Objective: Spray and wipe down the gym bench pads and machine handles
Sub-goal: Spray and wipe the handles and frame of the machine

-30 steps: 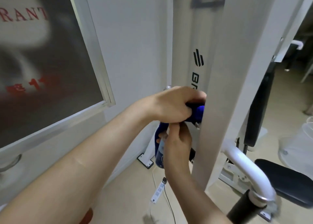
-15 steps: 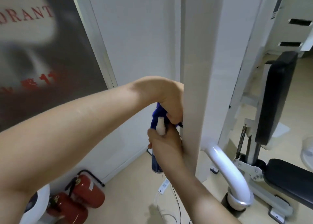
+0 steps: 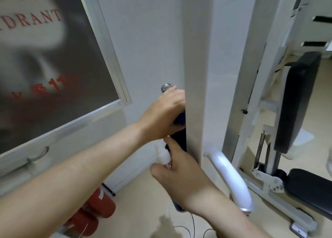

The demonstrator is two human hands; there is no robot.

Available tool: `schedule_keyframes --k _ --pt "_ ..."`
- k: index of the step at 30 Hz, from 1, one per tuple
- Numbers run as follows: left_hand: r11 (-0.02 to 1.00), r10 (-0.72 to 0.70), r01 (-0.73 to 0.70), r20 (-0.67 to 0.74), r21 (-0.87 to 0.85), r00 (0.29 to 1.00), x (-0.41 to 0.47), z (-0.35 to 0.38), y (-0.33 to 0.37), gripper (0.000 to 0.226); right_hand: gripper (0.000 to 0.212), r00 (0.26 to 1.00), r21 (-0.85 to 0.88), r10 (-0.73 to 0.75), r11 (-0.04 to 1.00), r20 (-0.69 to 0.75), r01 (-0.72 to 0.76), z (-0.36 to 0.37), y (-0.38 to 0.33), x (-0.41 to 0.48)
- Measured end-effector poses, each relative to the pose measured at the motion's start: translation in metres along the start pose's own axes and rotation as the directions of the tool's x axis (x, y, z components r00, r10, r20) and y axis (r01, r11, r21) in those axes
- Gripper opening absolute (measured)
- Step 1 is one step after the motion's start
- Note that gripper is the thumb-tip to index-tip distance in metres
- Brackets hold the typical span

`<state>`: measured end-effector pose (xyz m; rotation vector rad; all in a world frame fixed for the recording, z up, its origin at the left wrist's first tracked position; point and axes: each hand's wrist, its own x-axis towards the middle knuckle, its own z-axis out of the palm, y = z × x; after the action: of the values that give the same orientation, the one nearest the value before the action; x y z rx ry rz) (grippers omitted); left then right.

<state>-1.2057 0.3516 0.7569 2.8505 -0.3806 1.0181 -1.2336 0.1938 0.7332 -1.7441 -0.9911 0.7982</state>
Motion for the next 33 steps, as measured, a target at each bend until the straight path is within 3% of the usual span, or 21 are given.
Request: schedule_keyframes --k 2,4,6,8,10,12,14,17,19,21,22,24,26,29,30,31,33 --pt "0.996 -0.078 0.074 -0.074 -0.052 0.994 -0.012 0.005 -0.003 0.043 0.053 0.998 -0.086 -0.038 0.995 0.04 0.041 -0.005 -0.009 -0.023" --pt "0.991 -0.129 0.123 -0.137 -0.052 0.982 -0.016 0.005 0.014 0.044 0.037 0.985 -0.114 -0.165 0.981 -0.048 0.158 -0.015 -0.015 -0.044" --pt "0.984 -0.17 0.175 -0.153 0.018 0.974 -0.013 0.001 0.026 0.052 0.025 0.963 0.023 -0.258 0.965 -0.076 0.26 -0.033 -0.022 -0.058" --pt "0.94 -0.317 0.331 -0.145 0.082 0.937 -0.015 -0.001 0.032 0.049 0.019 0.958 0.27 -0.286 0.922 -0.013 0.278 -0.058 -0.026 -0.066" --pt "0.863 -0.503 0.505 -0.068 0.019 0.862 -0.013 -0.009 0.03 0.047 0.015 0.956 0.41 -0.295 0.871 -0.006 0.271 -0.084 -0.022 -0.064" --pt "0.848 -0.52 0.527 0.104 -0.049 0.848 -0.006 -0.021 0.031 0.053 0.018 0.959 0.495 -0.282 0.834 0.006 0.242 -0.107 -0.015 -0.059" --pt "0.771 -0.586 0.624 0.238 -0.132 0.775 0.004 -0.039 0.036 0.046 0.021 0.97 0.549 -0.243 0.814 0.028 0.189 -0.127 -0.009 -0.053" --pt "0.649 -0.662 0.715 0.27 -0.26 0.699 0.009 -0.052 0.04 0.051 0.032 0.982 0.489 -0.182 0.861 0.045 0.137 -0.148 0.006 -0.036" --pt "0.568 -0.721 0.722 0.184 -0.395 0.668 0.007 -0.054 0.039 0.053 0.036 0.993 0.451 -0.114 0.888 0.017 0.094 -0.153 0.018 -0.019" --pt "0.533 -0.755 0.706 0.113 -0.466 0.646 0.015 -0.053 0.042 0.04 0.035 0.998 0.417 -0.067 0.906 -0.024 0.07 -0.156 0.023 0.002" --pt "0.54 -0.751 0.703 0.113 -0.462 0.651 0.022 -0.052 0.044 0.031 0.033 0.998 0.405 -0.046 0.913 -0.035 0.056 -0.156 0.023 0.012" --pt "0.587 -0.722 0.735 0.192 -0.338 0.665 0.039 -0.041 0.051 0.041 0.027 0.998 0.416 -0.047 0.907 -0.042 0.06 -0.159 0.017 0.032" --pt "0.562 -0.722 0.781 0.298 -0.271 0.624 0.051 -0.034 0.068 0.047 0.026 0.991 0.388 -0.122 0.912 -0.053 0.133 -0.162 0.012 0.046" --pt "0.469 -0.782 0.847 0.326 -0.251 0.53 0.048 -0.024 0.059 0.043 0.014 0.968 0.296 -0.248 0.923 -0.029 0.246 -0.161 0.009 0.058" --pt "0.448 -0.794 0.848 0.31 -0.282 0.523 0.042 -0.021 0.055 0.03 0.017 0.964 0.289 -0.262 0.921 -0.037 0.261 -0.16 0.01 0.06" --pt "0.436 -0.829 0.827 0.198 -0.356 0.523 0.033 -0.018 0.054 0.009 0.019 0.961 0.289 -0.275 0.918 -0.033 0.273 -0.162 0.013 0.065" --pt "0.398 -0.892 0.776 -0.01 -0.489 0.452 0.009 -0.013 0.051 0.026 0.019 0.958 0.274 -0.285 0.919 -0.03 0.282 -0.164 0.02 0.075"
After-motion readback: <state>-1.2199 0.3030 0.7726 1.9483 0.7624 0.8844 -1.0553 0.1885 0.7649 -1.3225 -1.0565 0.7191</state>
